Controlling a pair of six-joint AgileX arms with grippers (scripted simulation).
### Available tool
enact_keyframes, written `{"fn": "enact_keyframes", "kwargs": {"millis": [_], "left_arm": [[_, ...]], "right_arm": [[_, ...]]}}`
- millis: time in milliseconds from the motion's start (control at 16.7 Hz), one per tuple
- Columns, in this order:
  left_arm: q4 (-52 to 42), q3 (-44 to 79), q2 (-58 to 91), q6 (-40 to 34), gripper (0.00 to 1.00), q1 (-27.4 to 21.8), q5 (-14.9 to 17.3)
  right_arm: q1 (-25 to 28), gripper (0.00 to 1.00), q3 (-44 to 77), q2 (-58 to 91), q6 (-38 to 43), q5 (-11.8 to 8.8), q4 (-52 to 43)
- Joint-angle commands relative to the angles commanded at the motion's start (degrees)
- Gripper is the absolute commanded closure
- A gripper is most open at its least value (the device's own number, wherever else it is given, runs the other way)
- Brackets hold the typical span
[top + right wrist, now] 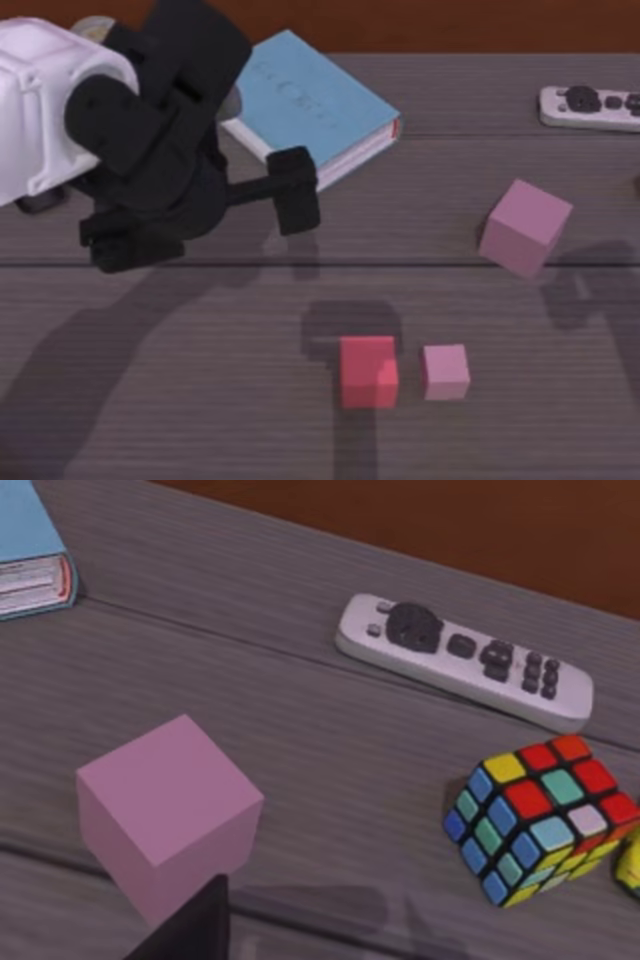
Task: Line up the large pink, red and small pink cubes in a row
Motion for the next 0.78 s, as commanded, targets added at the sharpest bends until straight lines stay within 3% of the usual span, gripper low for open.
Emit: {"fn": "enact_keyframes", "kwargs": {"millis": [420, 780], "left_arm": [[20.2, -32.2, -39.5, 16.0, 0.0, 16.2, 0.0], [36.5, -56.1, -71.1, 30.0, 0.0, 28.3, 0.3]], "right_arm": [[4.8, 0.0, 36.1, 46.7, -12.7, 0.3, -23.9], [8.1, 0.0, 61.6, 76.3, -21.5, 0.4, -40.2]]}}
